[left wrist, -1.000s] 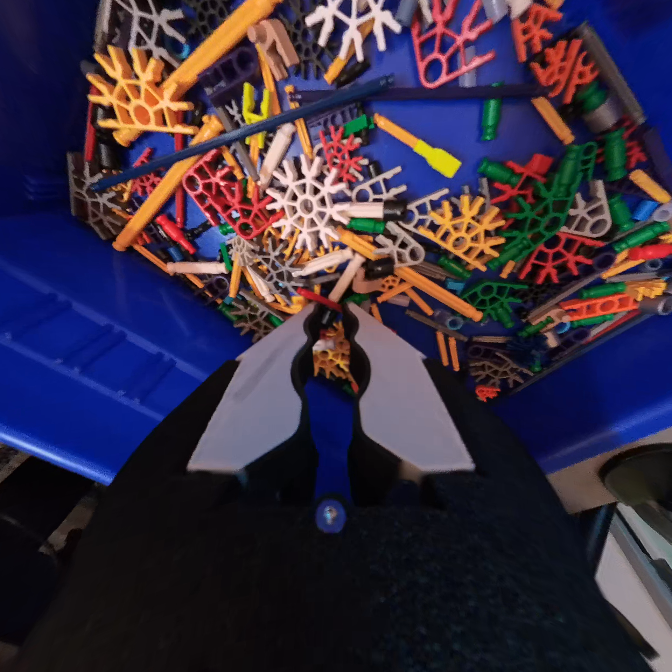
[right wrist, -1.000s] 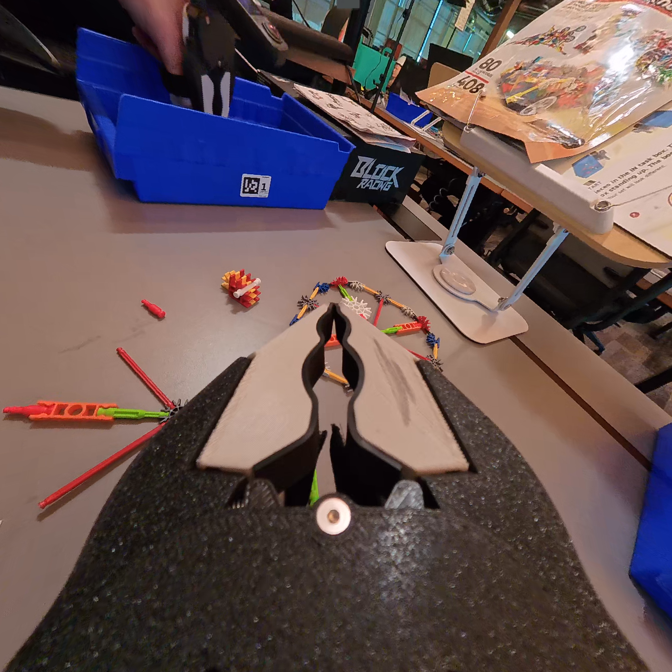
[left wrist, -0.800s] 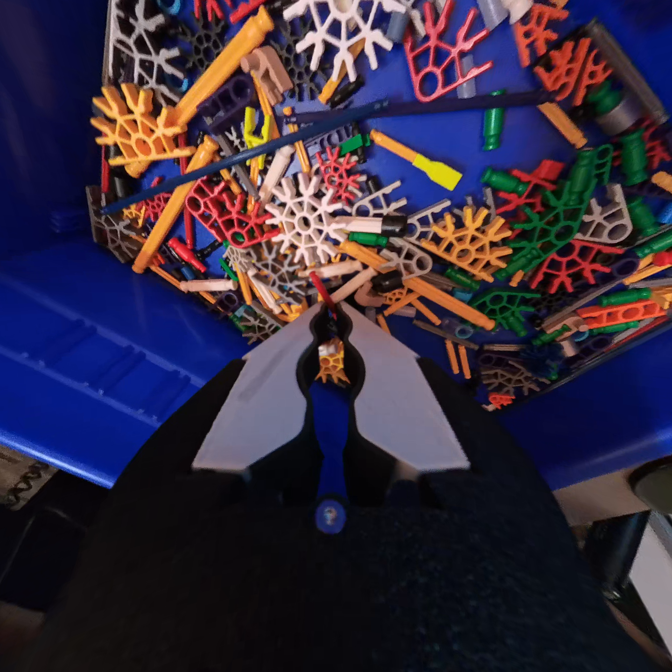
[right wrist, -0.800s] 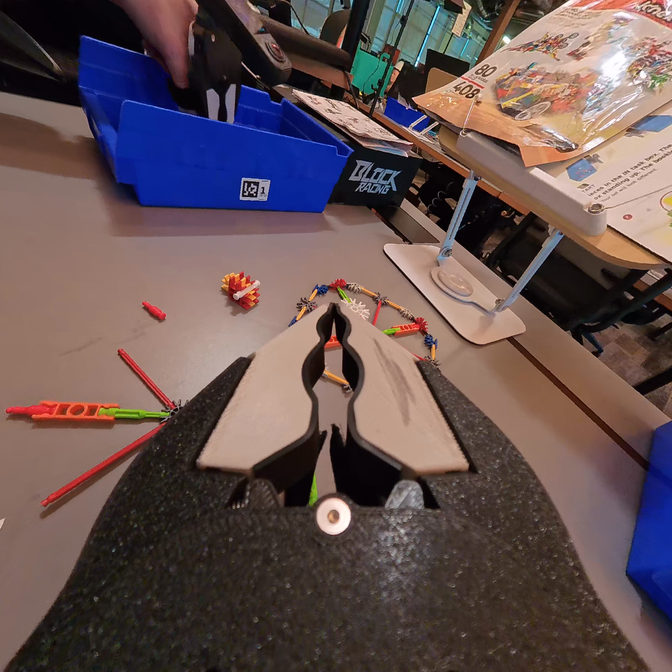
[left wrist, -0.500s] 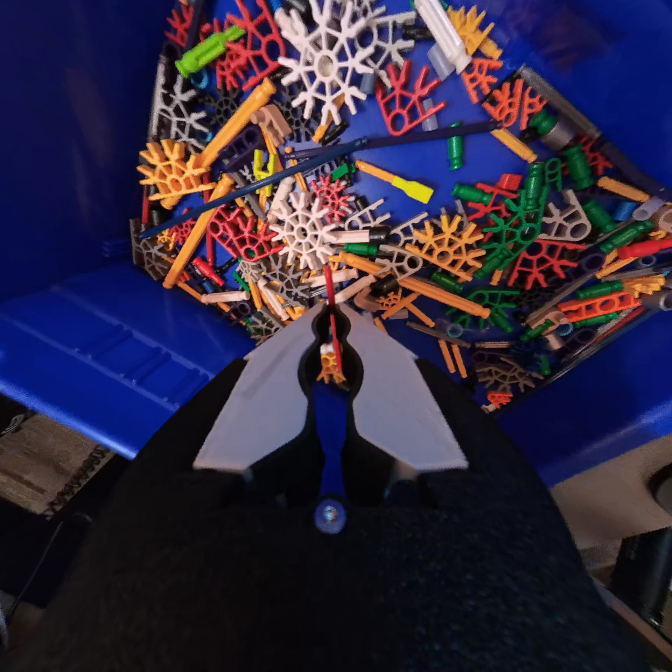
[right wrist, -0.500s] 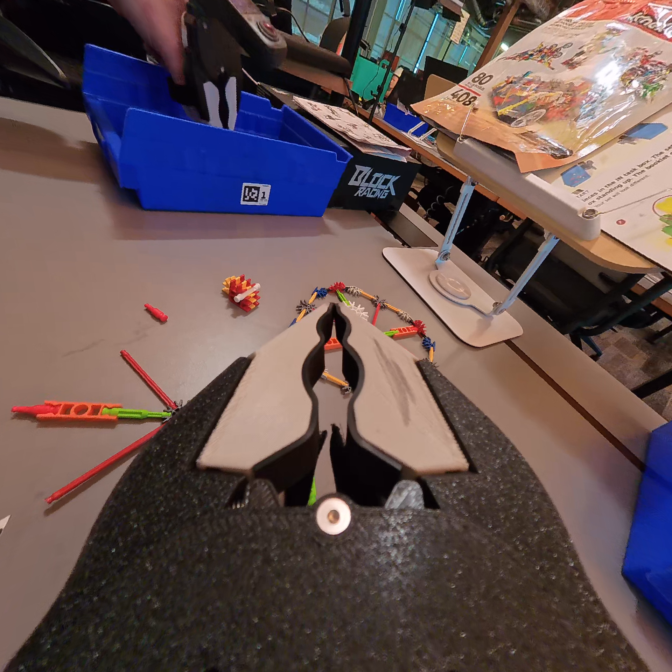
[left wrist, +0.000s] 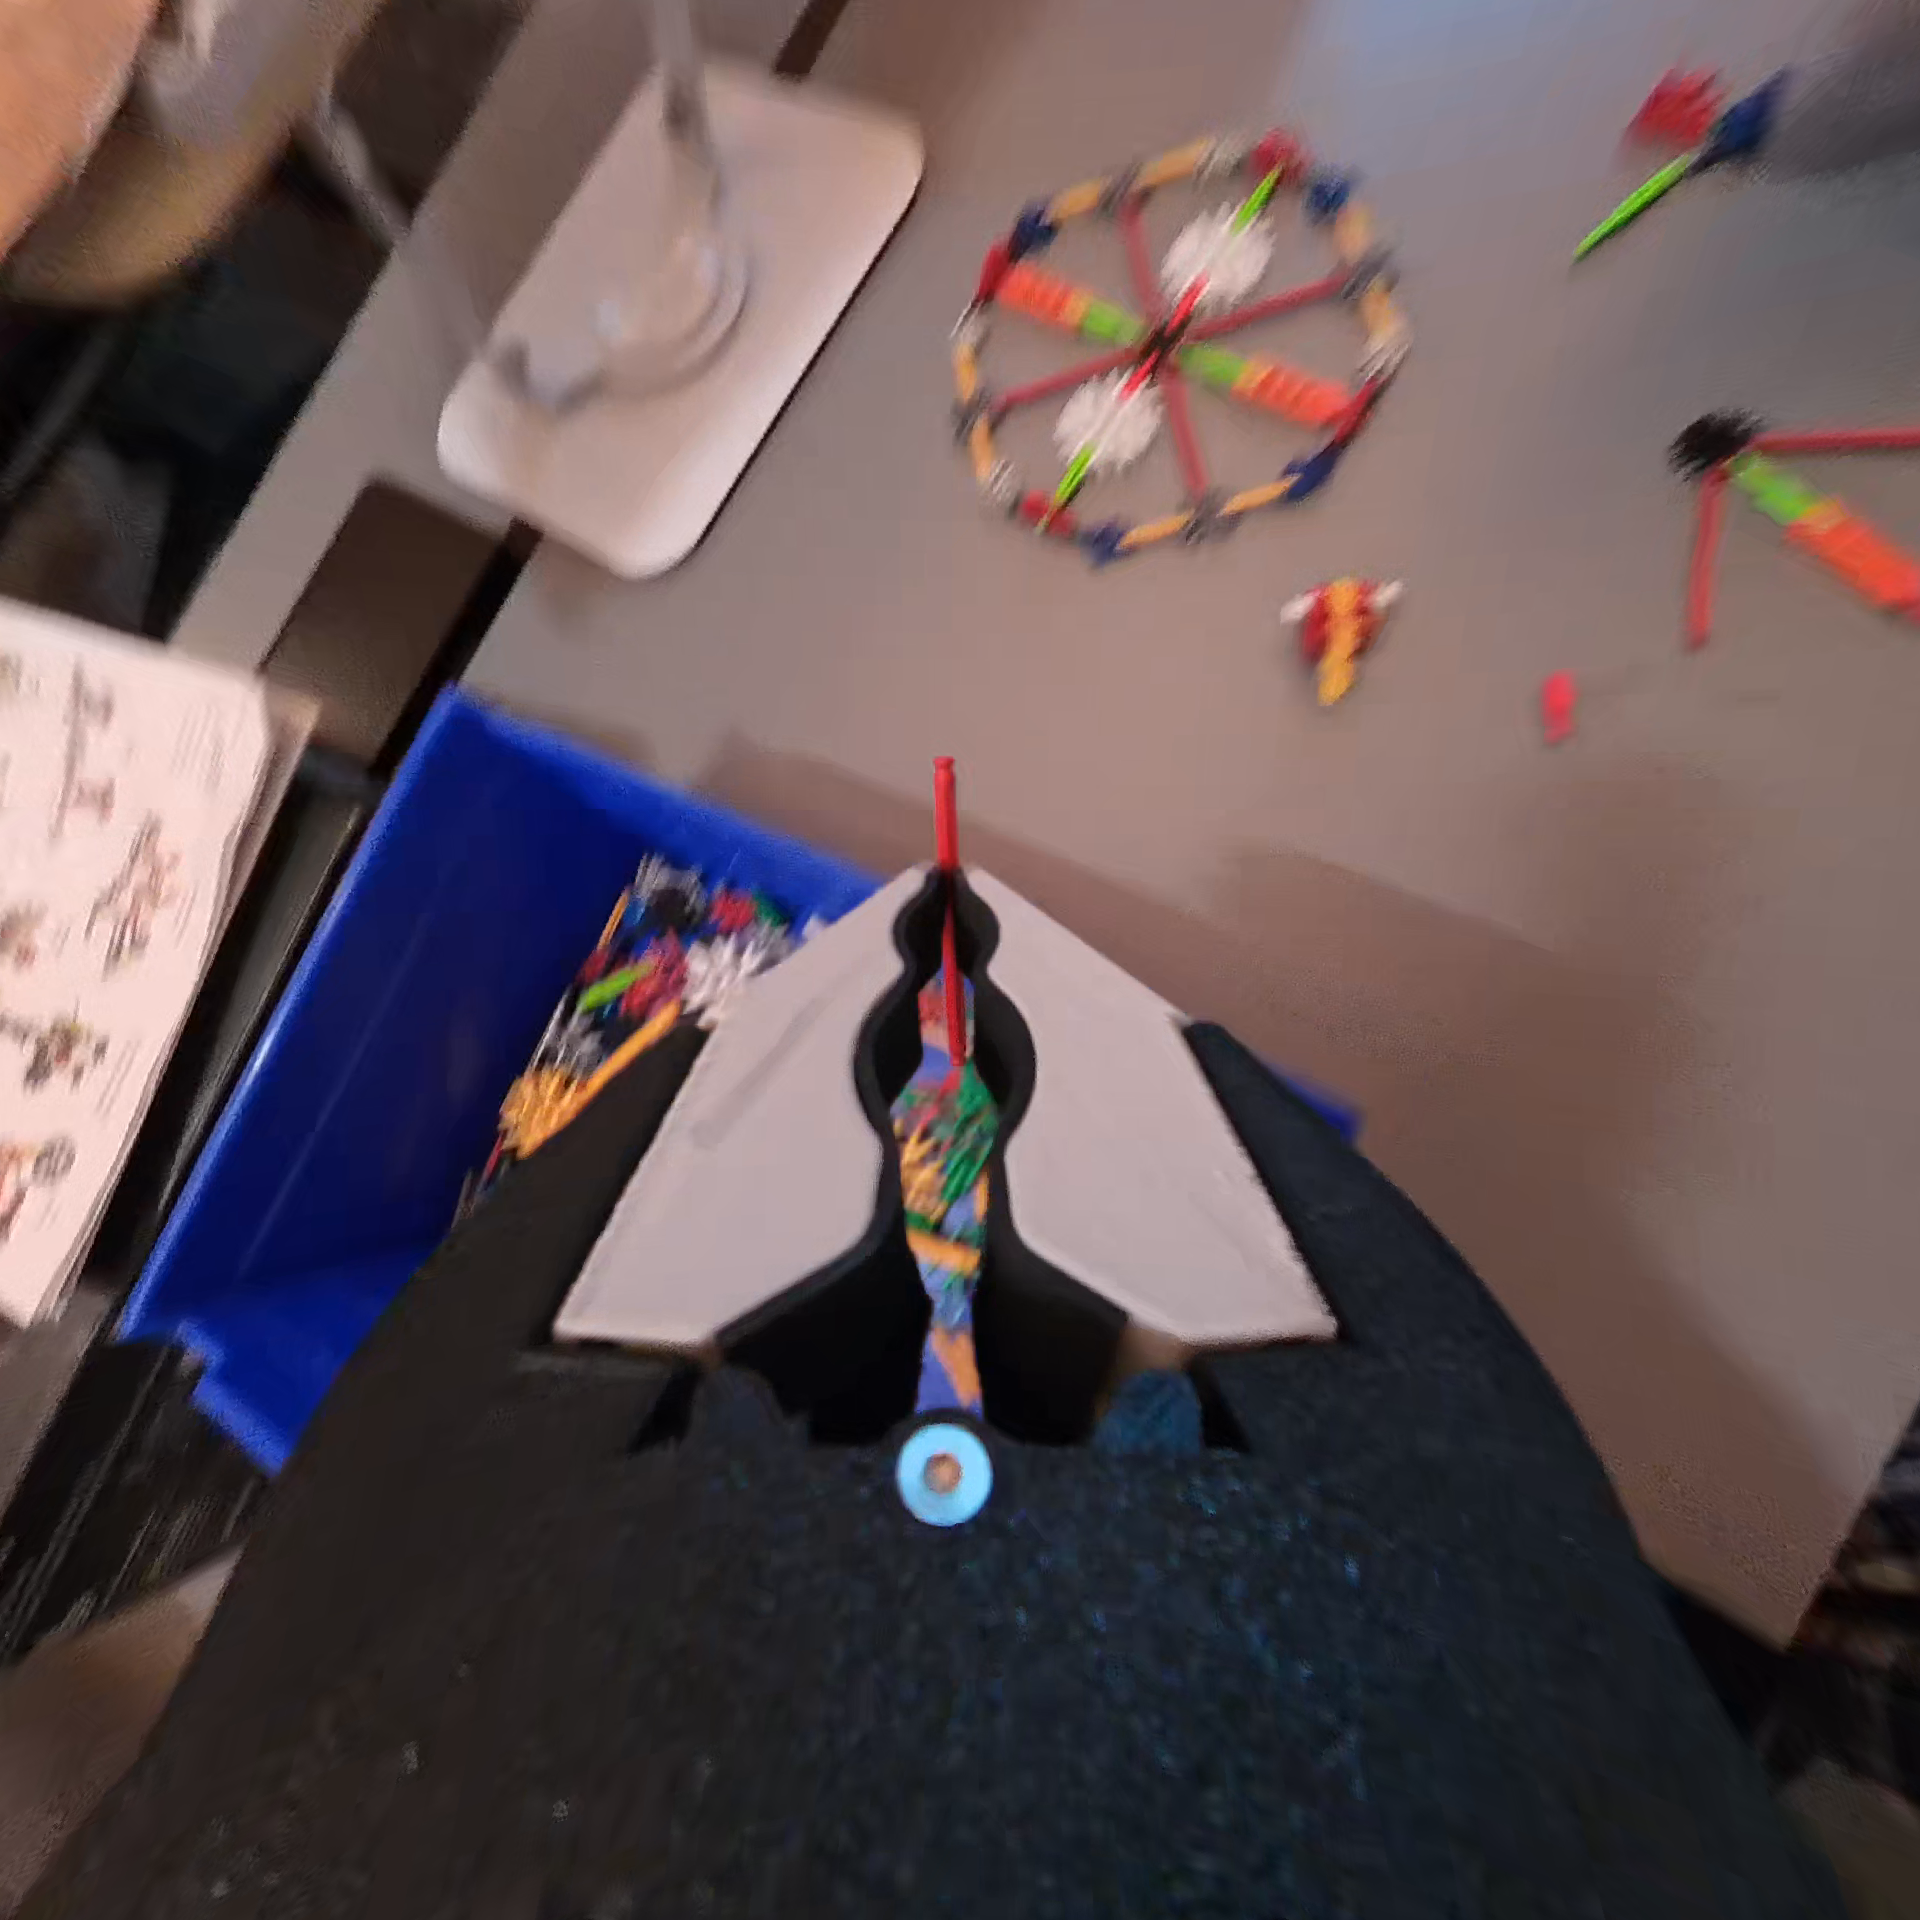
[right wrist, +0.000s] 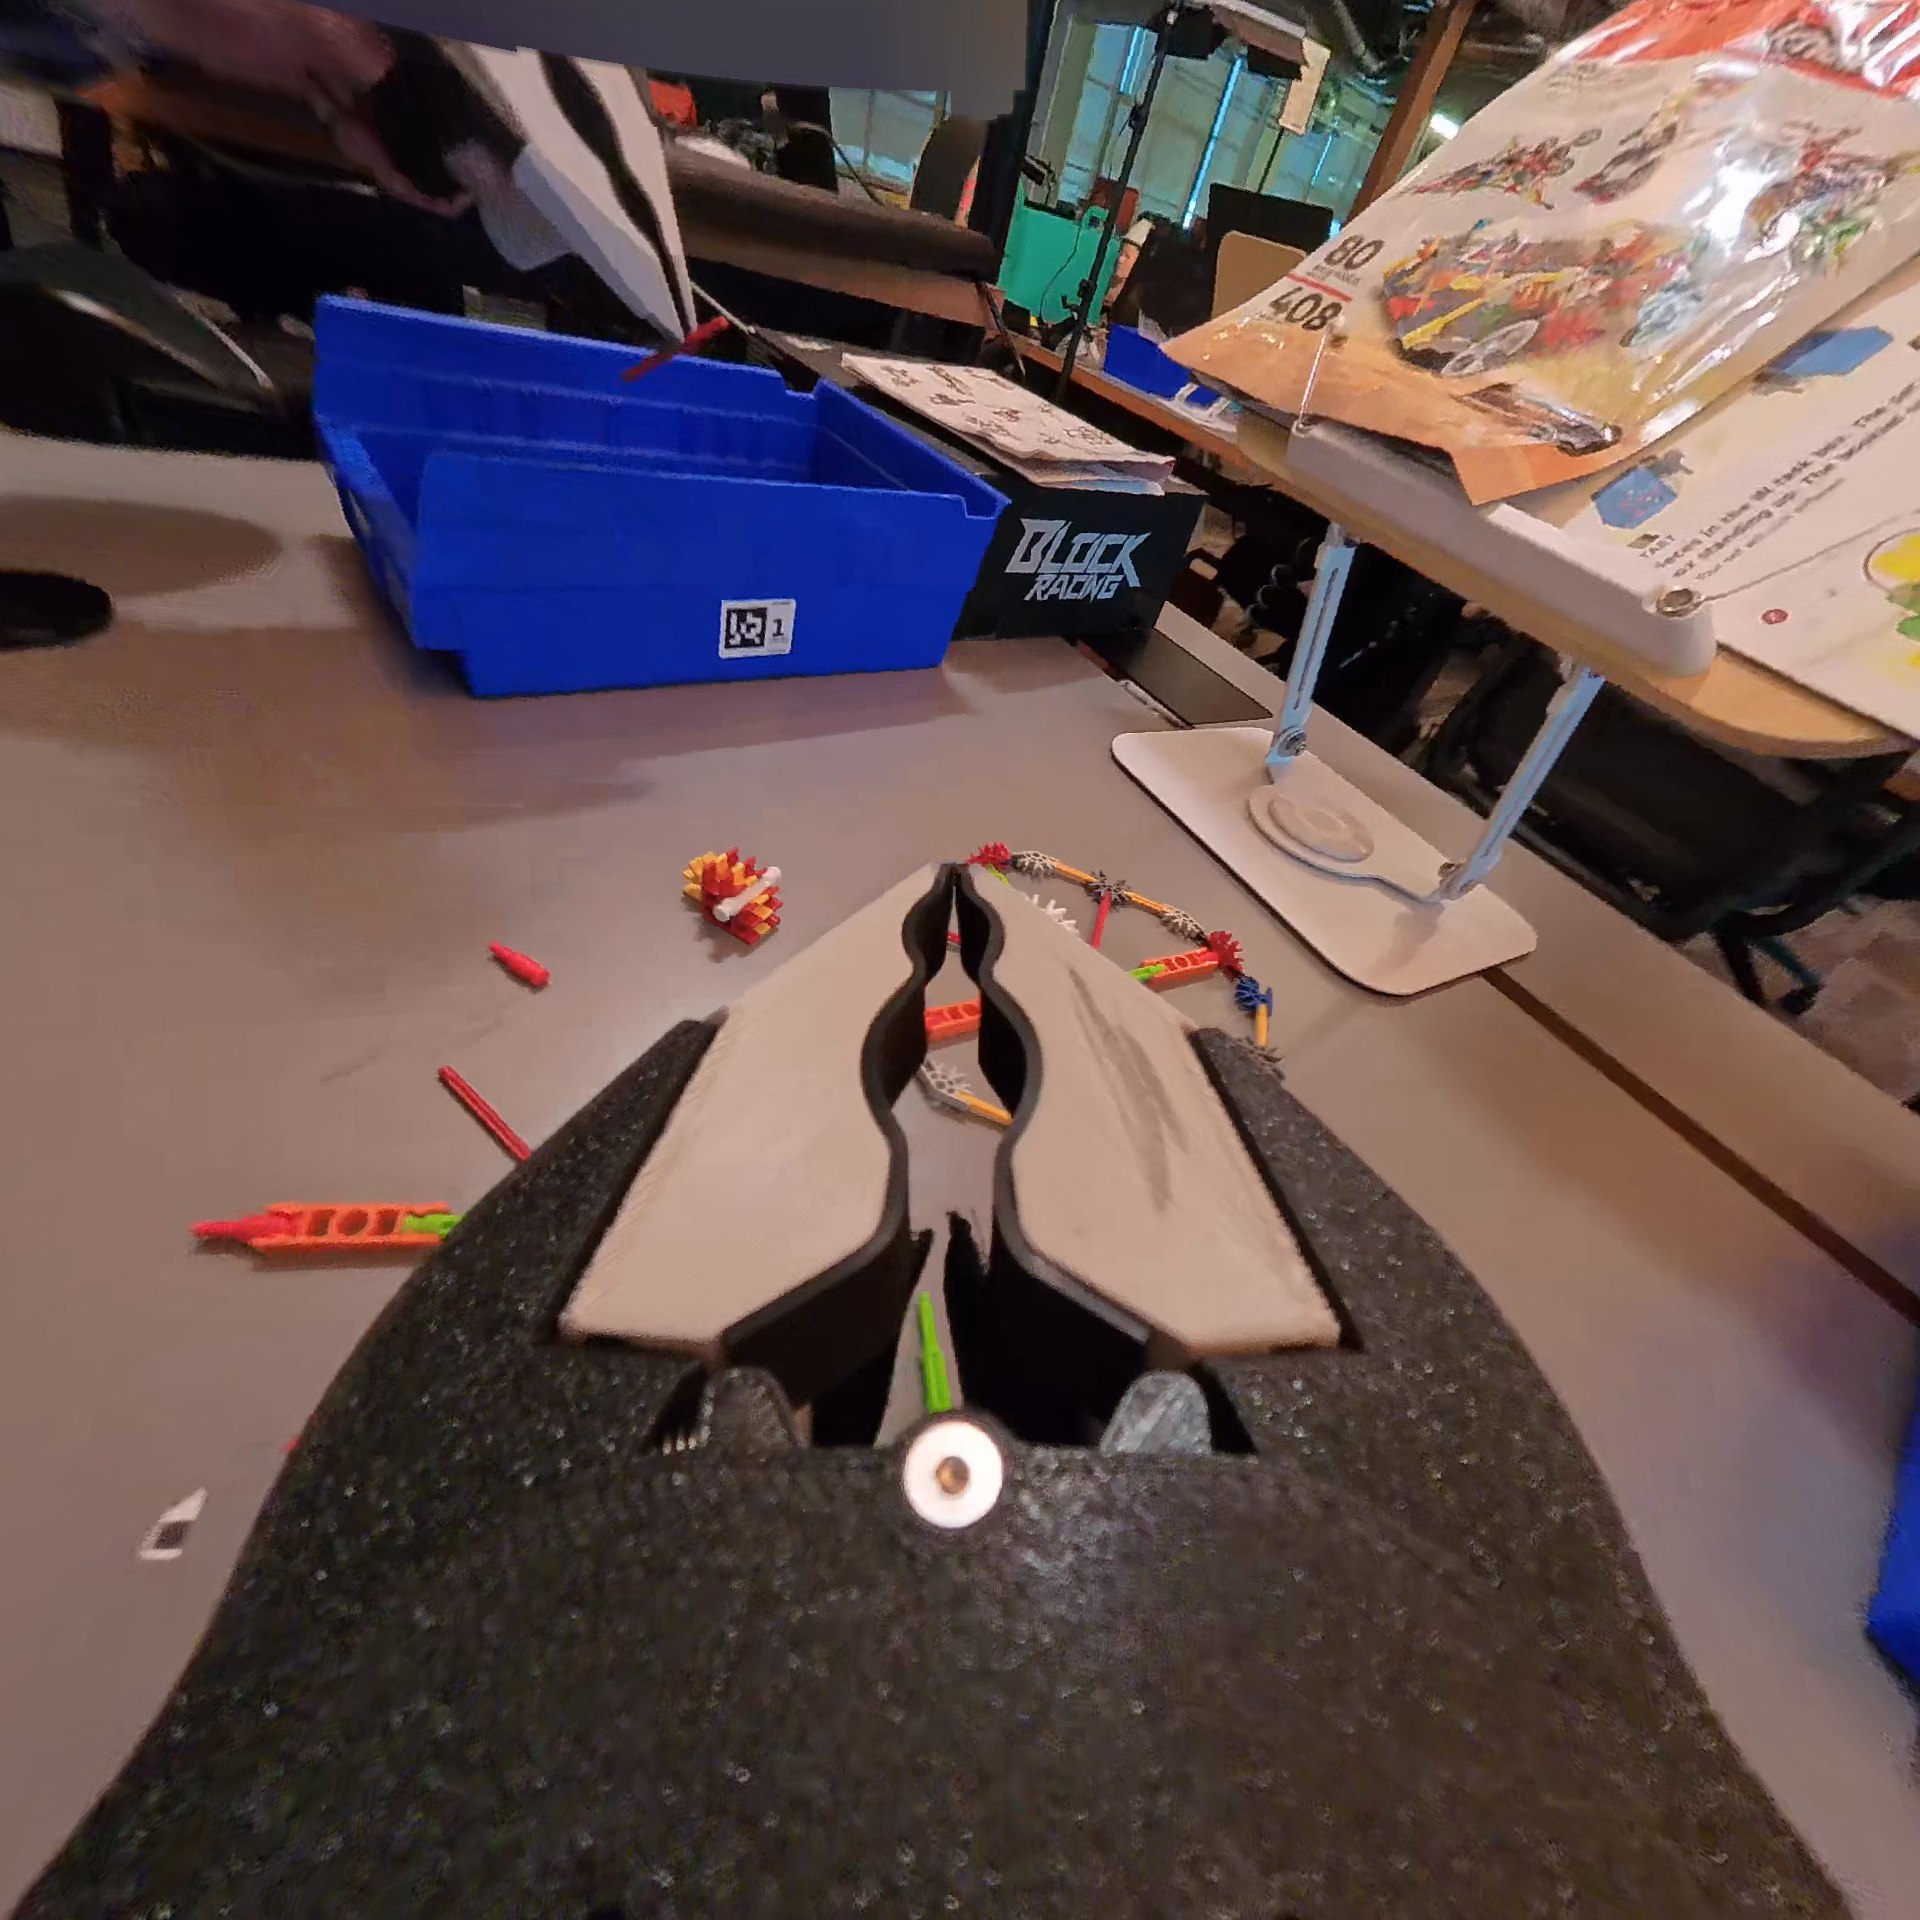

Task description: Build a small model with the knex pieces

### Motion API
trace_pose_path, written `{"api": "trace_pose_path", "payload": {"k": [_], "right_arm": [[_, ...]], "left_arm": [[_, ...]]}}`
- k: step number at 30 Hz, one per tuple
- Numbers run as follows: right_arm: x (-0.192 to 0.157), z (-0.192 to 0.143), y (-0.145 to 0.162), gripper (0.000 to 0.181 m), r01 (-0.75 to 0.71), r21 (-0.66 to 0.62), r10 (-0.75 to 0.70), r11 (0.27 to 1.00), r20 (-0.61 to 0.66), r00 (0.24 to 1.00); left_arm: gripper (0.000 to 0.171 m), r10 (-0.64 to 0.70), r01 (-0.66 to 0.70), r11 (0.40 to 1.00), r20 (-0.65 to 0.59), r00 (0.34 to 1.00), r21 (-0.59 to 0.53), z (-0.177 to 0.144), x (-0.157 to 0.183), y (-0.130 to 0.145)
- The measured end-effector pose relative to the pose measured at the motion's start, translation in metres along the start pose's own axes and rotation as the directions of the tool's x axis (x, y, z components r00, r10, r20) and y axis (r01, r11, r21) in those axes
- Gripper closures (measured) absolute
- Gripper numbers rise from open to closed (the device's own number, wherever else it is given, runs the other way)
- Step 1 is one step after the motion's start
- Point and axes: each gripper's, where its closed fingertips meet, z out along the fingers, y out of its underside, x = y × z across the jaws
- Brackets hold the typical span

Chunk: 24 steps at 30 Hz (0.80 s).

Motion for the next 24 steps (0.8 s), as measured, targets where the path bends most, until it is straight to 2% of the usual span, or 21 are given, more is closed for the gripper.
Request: {"api": "trace_pose_path", "payload": {"k": [4,6,9,13,17,20,24], "right_arm": [[-0.006,-0.007,-0.004,0.181,-0.050,-0.014,0.050,0.999,0.023,0.998],[-0.014,-0.010,-0.001,0.181,-0.061,-0.044,0.063,0.997,0.045,0.997],[-0.024,-0.013,0.008,0.181,-0.079,-0.108,0.086,0.991,0.060,0.995],[-0.043,-0.016,0.010,0.177,-0.140,-0.151,0.159,0.979,0.125,0.979],[-0.050,-0.013,0.011,0.176,-0.212,-0.177,0.243,0.961,0.179,0.953],[-0.053,-0.006,0.012,0.172,-0.297,-0.201,0.339,0.933,0.225,0.913],[-0.053,0.008,0.014,0.170,-0.364,-0.212,0.411,0.907,0.249,0.877]], "left_arm": [[0.171,0.067,-0.057,0.989,-0.067,0.996,0.138,0.008,0.058,-0.050],[0.171,0.053,-0.021,0.978,-0.152,0.987,0.209,0.015,0.088,-0.073],[0.171,0.056,0.010,0.966,-0.246,0.968,0.260,0.037,0.124,-0.096],[0.171,-0.011,0.152,0.936,-0.405,0.914,0.318,0.069,0.164,-0.120],[0.171,-0.047,0.260,0.885,-0.482,0.875,0.386,0.096,0.177,-0.133],[0.171,-0.083,0.355,0.828,-0.531,0.843,0.434,0.099,0.175,-0.147],[0.171,-0.126,0.429,0.786,-0.565,0.816,0.444,0.107,0.177,-0.153]]}}
